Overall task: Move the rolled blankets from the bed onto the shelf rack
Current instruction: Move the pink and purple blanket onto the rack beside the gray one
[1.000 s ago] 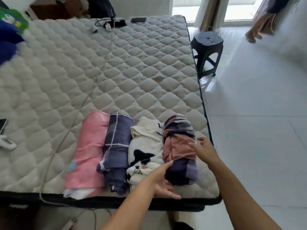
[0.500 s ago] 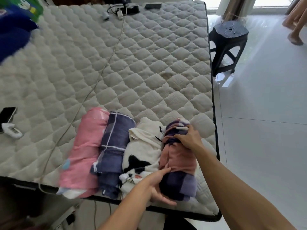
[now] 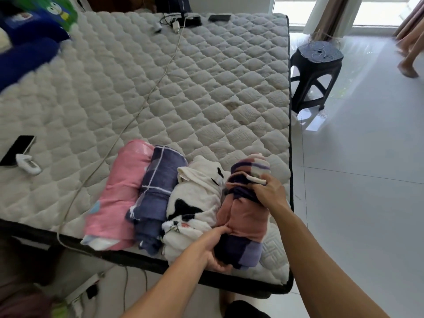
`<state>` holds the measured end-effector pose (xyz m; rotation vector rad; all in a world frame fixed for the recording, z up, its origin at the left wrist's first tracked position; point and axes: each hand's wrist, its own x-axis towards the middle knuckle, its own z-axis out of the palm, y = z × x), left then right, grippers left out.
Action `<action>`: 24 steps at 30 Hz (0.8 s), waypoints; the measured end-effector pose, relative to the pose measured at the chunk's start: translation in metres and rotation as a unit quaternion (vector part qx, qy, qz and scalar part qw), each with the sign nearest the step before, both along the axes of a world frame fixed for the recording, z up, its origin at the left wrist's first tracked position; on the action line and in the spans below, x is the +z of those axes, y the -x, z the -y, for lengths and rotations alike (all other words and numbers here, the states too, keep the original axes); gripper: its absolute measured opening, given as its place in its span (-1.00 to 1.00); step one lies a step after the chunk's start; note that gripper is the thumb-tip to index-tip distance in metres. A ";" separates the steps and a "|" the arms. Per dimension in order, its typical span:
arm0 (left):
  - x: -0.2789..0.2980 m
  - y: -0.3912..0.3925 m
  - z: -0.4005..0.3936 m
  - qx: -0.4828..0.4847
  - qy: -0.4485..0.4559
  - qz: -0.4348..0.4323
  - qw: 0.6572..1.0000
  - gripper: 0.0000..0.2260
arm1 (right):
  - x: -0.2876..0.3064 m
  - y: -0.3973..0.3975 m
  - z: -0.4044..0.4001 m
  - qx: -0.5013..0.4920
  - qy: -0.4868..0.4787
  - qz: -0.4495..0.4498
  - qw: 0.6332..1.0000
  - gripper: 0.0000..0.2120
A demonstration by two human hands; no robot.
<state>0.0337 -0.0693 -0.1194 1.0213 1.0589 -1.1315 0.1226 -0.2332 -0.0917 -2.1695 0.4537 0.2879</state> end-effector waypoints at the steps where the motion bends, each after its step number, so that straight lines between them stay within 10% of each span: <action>1: 0.004 0.004 0.001 0.004 -0.002 0.008 1.000 -0.72 | 0.006 0.006 0.000 0.001 -0.010 0.009 1.000 -0.80; 15: 0.080 0.164 -0.090 0.212 0.004 0.212 0.954 -0.77 | 0.131 0.124 -0.122 0.221 0.009 0.260 0.940 -0.83; 24: 0.138 0.430 -0.220 0.493 -0.171 0.283 0.805 -0.94 | 0.202 0.348 -0.305 0.489 -0.100 0.319 0.805 -0.76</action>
